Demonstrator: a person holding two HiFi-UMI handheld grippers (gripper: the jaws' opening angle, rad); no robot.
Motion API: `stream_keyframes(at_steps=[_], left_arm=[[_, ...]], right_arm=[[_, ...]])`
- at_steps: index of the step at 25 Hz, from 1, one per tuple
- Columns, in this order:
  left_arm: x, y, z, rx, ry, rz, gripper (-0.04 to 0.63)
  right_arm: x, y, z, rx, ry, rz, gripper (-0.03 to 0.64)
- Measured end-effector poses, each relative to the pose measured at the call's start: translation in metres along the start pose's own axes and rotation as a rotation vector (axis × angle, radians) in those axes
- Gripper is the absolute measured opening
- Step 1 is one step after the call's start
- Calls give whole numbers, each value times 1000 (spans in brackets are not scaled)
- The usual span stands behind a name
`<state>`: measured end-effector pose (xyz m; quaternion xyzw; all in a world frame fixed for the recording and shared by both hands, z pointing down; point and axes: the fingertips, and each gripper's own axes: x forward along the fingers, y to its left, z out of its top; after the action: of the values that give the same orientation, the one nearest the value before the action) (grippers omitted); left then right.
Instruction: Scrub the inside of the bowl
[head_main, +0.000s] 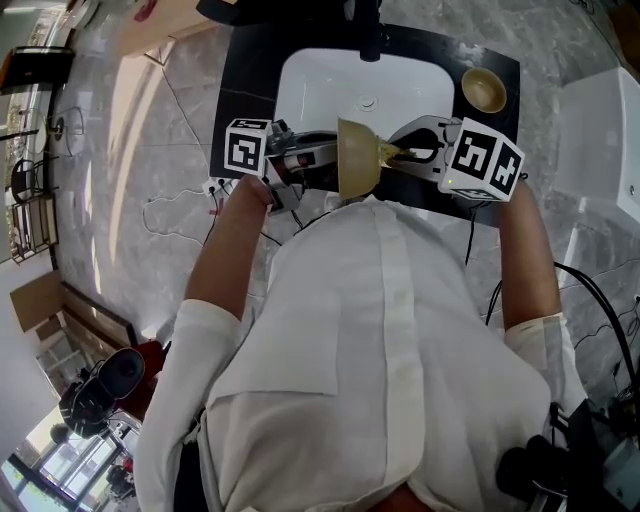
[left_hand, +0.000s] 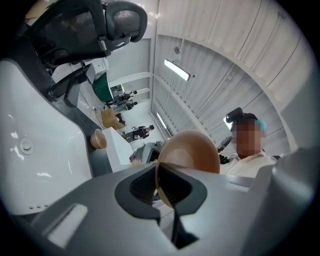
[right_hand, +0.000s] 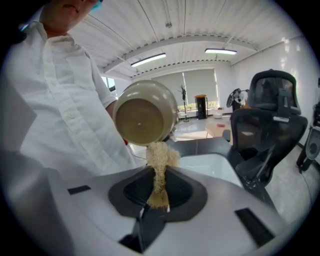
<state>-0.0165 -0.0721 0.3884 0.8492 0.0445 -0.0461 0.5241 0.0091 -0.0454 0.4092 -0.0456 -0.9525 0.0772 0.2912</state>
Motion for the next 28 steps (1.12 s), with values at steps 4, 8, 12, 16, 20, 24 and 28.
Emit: stream_keyframes(at_steps=[4, 8, 12, 16, 20, 24, 28], left_arm=[[0, 7, -10, 7, 46, 25, 11], [1, 11, -16, -1, 79, 33, 11], [2, 19, -18, -2, 91, 72, 12], [-1, 21, -14, -10, 55, 88, 12], [-1, 20, -3, -25, -30, 56, 11], [-1, 11, 11, -25, -92, 14, 11], [-1, 4, 22, -19, -131, -32, 11]], right_arm=[[-16, -19, 13, 27, -90, -72, 52], [-34, -16, 34, 37, -235, -58, 52], [-46, -5, 52, 40, -332, -25, 52], [-56, 11, 65, 30, -399, 12, 52], [-64, 32, 64, 16, -441, 85, 52], [-59, 51, 55, 3, -389, 140, 52], [-43, 42, 28, 13, -286, 107, 52]])
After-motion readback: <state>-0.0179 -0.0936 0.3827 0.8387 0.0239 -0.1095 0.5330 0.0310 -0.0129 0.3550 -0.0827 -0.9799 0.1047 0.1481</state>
